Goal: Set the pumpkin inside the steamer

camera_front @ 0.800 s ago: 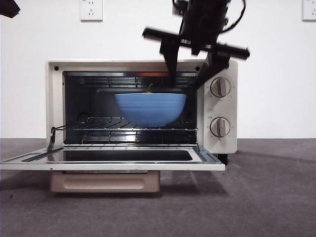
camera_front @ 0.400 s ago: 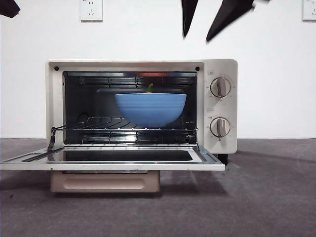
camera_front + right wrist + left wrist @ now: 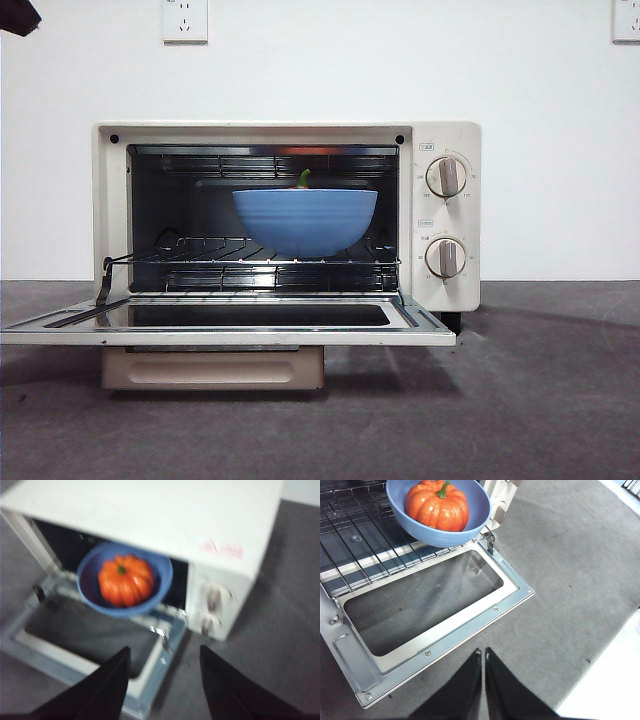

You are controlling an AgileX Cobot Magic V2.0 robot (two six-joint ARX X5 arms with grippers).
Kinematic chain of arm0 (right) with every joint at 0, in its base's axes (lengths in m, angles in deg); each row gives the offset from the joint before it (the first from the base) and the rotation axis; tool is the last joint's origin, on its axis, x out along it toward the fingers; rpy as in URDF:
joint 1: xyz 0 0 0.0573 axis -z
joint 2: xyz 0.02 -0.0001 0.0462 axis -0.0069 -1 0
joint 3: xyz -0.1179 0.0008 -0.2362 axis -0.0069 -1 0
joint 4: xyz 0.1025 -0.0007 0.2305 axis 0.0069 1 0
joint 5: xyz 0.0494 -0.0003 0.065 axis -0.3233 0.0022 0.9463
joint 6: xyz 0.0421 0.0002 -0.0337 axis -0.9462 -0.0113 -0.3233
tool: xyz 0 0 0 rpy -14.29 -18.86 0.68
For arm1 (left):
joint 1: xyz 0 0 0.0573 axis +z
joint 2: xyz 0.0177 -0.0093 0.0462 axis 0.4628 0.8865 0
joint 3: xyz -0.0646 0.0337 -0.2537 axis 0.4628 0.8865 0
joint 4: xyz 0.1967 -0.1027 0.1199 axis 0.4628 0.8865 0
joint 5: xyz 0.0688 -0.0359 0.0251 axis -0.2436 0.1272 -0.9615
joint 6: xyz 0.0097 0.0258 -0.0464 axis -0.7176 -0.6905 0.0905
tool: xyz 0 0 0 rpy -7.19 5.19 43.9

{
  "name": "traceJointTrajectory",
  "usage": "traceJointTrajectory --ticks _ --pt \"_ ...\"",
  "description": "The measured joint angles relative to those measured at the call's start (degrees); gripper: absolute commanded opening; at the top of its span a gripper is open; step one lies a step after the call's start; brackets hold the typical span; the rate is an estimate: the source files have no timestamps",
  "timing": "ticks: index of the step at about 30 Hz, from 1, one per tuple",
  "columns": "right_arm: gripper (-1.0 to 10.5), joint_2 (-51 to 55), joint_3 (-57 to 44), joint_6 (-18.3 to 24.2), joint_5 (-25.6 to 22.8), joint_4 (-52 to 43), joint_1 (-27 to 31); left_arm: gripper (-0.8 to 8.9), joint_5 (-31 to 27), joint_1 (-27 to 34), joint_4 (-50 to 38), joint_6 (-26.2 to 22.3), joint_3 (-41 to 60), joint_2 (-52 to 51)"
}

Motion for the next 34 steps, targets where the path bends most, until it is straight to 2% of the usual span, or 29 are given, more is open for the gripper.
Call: traceJointTrajectory --ticks 9,18,23,27,34 --pt "2.2 17.2 -15.8 1.0 10.1 -1.4 0.0 0.16 0.0 0.0 0.0 0.6 0.0 0.0" --pt "2.2 20.3 -17.8 1.1 10.3 -1.7 0.0 0.16 -0.2 0.0 -0.2 2.8 0.0 0.0" --pt "2.2 20.3 -17.8 1.1 10.3 -1.7 0.0 0.16 -4.2 0.0 -0.9 4.5 0.0 0.0" --pt "2.2 20.3 -17.8 1.2 10.3 -1.7 0.0 0.15 -9.0 0.4 -4.4 7.5 0.1 0.1" --pt "2.2 20.3 -17.8 1.3 11.3 -1.7 0.0 0.13 -10.5 5.3 -14.6 12.9 6.1 0.2"
